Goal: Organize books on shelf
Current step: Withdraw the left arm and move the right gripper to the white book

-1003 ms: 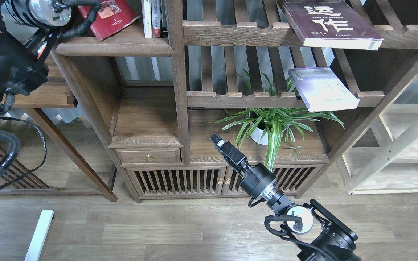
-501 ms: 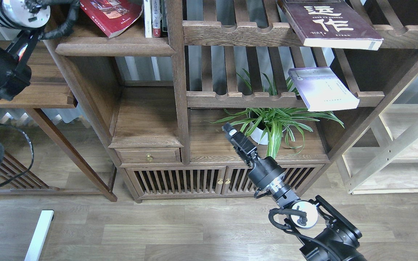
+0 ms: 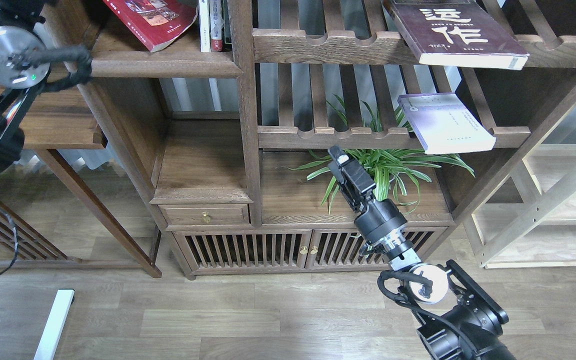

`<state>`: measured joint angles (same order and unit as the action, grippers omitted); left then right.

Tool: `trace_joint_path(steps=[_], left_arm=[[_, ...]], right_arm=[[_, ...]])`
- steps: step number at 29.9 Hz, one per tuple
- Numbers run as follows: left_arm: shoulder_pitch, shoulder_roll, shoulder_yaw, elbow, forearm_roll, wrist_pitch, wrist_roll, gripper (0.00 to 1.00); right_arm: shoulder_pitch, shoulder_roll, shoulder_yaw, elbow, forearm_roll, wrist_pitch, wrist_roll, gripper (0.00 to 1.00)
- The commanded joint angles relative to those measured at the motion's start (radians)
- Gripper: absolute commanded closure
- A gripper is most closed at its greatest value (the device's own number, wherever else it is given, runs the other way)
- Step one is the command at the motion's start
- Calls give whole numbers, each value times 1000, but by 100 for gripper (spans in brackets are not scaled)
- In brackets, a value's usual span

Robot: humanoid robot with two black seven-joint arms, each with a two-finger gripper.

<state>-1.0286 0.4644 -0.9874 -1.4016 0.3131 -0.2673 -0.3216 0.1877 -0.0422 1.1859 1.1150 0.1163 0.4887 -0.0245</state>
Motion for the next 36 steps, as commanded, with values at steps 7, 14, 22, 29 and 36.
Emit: trace_joint_path(steps=[7,14,22,29,36], left_arm=[[313,76,-181,-174,1,-221,6,1],[468,43,-198,-172,-8,-221,10,1],[528,-92,-195,-172,-22,-221,18,2],[602,-165,-182,-174,-23,-221,44,5],[673,-216,-145,-175,-23,-221,133,3]], right_arm=[[-53,-42,78,45,28,0,0,32],[-59,-57,139,25,55,0,2,31],[-60,-62,182,-3,120,0,2,31],[-70,-59,185,-52,121,0,11,30],[-51,-61,230,-99,120,-85,11,29]])
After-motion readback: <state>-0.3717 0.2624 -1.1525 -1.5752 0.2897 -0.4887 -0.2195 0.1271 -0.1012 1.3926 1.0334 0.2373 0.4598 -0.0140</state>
